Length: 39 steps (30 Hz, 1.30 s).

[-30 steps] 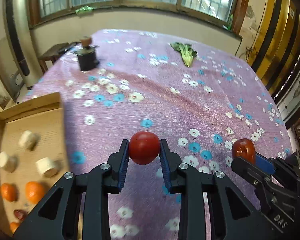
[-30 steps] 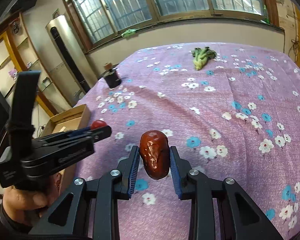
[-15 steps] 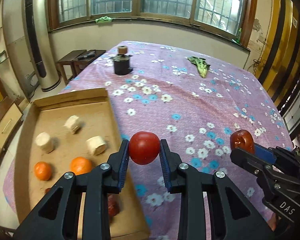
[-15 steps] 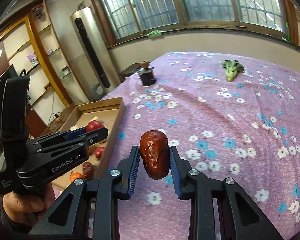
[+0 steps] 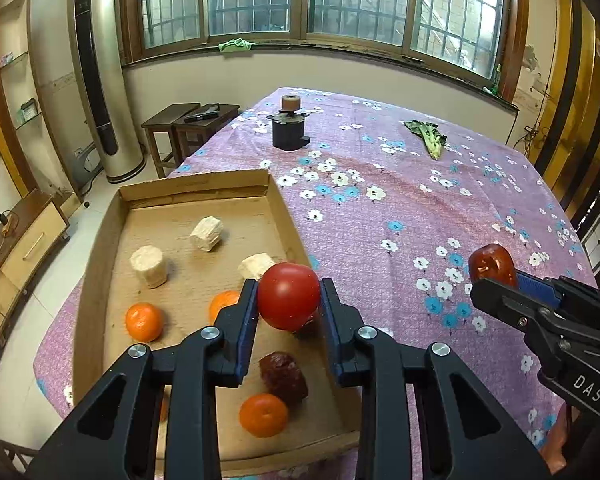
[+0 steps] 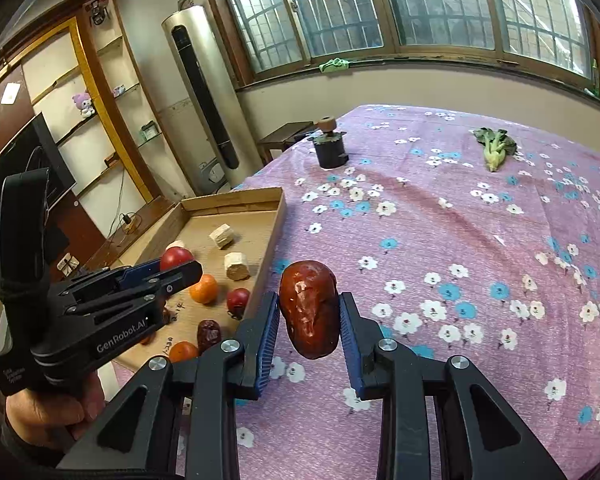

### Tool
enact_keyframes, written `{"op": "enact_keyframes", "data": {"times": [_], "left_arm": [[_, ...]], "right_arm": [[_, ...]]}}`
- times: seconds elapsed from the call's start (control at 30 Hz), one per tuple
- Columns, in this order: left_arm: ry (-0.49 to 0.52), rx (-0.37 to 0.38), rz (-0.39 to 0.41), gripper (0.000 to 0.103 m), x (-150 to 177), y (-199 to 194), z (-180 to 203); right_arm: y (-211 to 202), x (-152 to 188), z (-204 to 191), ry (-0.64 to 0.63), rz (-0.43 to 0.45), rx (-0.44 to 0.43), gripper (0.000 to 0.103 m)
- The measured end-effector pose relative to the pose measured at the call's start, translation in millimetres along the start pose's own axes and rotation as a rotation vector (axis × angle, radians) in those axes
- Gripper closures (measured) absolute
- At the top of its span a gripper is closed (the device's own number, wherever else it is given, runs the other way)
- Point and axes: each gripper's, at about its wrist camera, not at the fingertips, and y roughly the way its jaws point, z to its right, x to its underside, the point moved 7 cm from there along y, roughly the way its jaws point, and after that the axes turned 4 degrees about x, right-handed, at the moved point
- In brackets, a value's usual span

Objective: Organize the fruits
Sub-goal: 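Carry the tomato with the left tool while the right tool carries the date to the tray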

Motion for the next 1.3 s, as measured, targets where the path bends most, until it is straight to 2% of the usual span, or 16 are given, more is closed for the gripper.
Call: {"op": "enact_keyframes", "data": {"times": [0.3, 0.77, 1.3], "left_arm": [[-0.019, -0.033, 0.015, 0.076, 1.3, -9.8, -23.9], [-0.066, -0.089, -0.001, 0.076, 5.7, -3.9, -70.2], [-0.133, -0.116, -0.016, 0.076, -10.9, 6.1, -121.2]], "right_arm": [[7.2, -3.1, -24.1, -0.027, -0.006, -0.038, 0.073], [25.9, -11.3, -47.7, -0.071, -0.021, -0.069, 0.073], [76.1, -26.9, -69.3, -0.101, -0.081, -0.114, 0.073]]}}
